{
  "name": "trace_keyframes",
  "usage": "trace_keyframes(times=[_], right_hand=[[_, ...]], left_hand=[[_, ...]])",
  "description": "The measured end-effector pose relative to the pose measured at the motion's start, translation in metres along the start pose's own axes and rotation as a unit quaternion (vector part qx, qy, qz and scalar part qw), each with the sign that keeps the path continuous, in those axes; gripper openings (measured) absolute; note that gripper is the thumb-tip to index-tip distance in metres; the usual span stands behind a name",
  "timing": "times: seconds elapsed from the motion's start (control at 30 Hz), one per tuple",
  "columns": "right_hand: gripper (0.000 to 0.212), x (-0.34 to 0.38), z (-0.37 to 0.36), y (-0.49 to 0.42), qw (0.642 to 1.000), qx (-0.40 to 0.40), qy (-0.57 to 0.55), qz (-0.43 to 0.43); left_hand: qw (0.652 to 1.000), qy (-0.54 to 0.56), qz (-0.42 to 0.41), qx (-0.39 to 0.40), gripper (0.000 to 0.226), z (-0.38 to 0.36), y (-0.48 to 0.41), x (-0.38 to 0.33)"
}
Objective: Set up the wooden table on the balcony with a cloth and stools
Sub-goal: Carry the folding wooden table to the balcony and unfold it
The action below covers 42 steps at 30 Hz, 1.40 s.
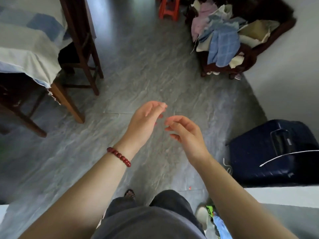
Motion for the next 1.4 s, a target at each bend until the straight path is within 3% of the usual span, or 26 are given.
trace_keyframes(times=[0.3,0.53,0.83,1.13,1.4], right_hand=[[0.014,0.015,0.045,-0.132,0.999,-0.005,-0.046,-0.021],[0.013,0.055,0.117,-0.249,0.998,0.002,-0.064,0.023],[0.014,0.078,0.190,-0.355,0.995,-0.017,-0.098,0.020],[0.011,0.085,0.189,-0.475,0.995,-0.007,-0.095,-0.010],[0.013,0.143,0.170,-0.643,0.998,0.014,-0.063,0.003]], left_hand=[[0.999,-0.020,0.034,-0.008,0.017,-0.037,-0.124,0.001],[0.999,-0.031,0.033,-0.008,0.016,-0.100,-0.246,-0.025],[0.997,0.032,0.072,-0.018,0.022,-0.160,-0.356,-0.028],[0.996,0.033,0.075,-0.027,0.022,-0.152,-0.475,-0.030],[0.996,0.051,0.061,-0.050,0.019,-0.116,-0.639,-0.070]])
Point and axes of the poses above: each hand's wrist, its own y-axis away from the middle knuckle, its own z-axis out of the back of the hand, x = y × z, the point moved 8 cm from there along -y, towards the middle knuckle, and after that the axes turned 6 degrees about y, right-handed, at the moved point
